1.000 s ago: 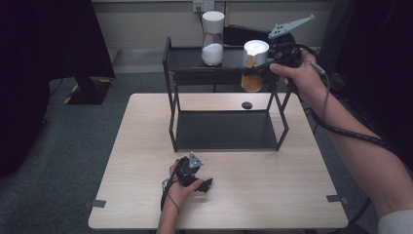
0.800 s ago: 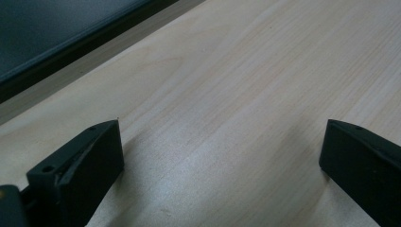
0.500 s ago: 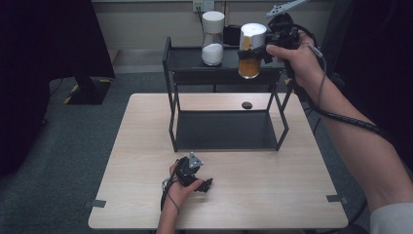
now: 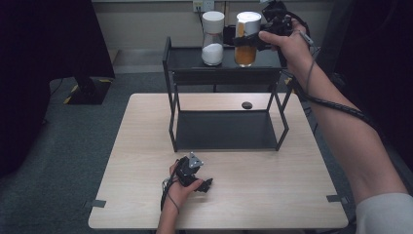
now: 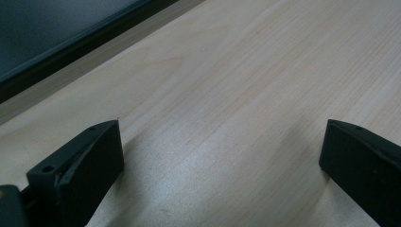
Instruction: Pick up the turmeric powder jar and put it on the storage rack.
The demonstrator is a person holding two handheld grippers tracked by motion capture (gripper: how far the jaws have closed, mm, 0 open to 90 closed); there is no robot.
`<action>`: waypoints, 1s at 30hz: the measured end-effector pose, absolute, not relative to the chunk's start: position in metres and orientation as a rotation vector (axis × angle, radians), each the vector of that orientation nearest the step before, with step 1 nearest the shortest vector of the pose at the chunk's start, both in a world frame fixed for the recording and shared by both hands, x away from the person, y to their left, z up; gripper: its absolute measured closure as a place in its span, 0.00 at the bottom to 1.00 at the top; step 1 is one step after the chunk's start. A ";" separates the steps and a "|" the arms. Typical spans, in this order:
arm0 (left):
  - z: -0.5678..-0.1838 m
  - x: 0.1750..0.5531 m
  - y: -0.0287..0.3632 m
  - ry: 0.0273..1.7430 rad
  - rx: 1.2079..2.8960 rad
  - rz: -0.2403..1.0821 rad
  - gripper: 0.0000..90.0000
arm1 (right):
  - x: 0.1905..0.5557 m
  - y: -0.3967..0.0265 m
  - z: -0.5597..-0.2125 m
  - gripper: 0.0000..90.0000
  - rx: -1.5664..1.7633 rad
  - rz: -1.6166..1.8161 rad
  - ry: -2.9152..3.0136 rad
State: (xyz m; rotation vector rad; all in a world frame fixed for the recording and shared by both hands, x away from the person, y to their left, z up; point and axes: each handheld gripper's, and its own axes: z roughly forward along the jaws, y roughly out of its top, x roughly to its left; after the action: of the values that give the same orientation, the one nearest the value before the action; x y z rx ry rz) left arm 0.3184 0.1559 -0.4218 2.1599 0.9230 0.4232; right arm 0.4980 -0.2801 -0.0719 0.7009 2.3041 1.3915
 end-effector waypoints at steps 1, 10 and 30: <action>-0.422 0.318 0.156 0.923 2.160 0.423 0.00 | 0.500 -0.279 -0.072 0.34 0.707 1.384 2.302; -0.422 0.318 0.156 0.923 2.160 0.424 0.00 | 0.514 -0.273 -0.075 0.34 0.764 1.356 2.269; -0.422 0.318 0.156 0.923 2.160 0.424 0.00 | 0.516 -0.267 -0.082 0.34 0.800 1.337 2.244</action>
State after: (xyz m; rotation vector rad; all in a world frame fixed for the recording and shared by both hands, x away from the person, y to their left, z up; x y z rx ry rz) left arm 0.3183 0.1558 -0.4218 2.1605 0.9230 0.4236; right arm 0.5164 -0.2669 -0.0817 0.8003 2.2443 1.3369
